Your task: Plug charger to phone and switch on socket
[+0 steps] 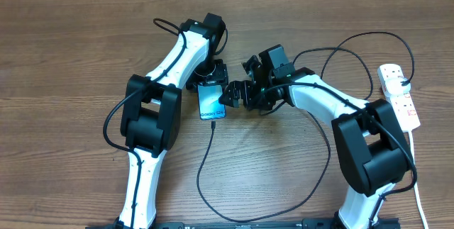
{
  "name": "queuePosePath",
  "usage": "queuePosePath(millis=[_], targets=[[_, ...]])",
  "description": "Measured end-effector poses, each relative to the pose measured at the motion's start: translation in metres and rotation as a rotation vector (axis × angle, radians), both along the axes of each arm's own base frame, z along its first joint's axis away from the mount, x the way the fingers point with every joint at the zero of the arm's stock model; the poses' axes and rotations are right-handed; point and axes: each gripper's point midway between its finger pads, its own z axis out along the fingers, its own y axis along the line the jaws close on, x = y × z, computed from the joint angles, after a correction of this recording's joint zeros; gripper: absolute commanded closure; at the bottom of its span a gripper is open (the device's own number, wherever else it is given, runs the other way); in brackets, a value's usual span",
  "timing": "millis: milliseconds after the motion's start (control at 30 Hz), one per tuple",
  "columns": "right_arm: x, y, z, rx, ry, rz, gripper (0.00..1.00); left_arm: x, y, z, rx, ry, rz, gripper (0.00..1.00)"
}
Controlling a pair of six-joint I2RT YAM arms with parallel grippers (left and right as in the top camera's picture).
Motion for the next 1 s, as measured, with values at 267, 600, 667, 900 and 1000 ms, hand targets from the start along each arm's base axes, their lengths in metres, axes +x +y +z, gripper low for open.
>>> queuePosePath(millis=[267,600,667,900,1000], targets=[[-0.007,0.010,-0.006,0.002,0.030,0.003,0.00,-0.005,-0.013,0.005,-0.153,0.045,-0.064,0.21],[0.009,0.048,-0.006,0.038,-0.060,-0.040,0.03,-0.013,-0.021,0.009,-0.237,0.082,-0.112,0.21],[0.012,0.055,-0.008,0.048,-0.079,-0.044,0.09,-0.010,-0.017,0.008,-0.235,0.079,-0.103,0.20],[0.017,0.058,-0.015,0.032,-0.095,-0.069,0.38,-0.007,-0.009,0.007,-0.217,0.072,-0.092,0.19],[0.018,0.057,-0.018,0.024,-0.092,-0.075,0.46,-0.006,-0.007,0.007,-0.210,0.070,-0.090,0.15]])
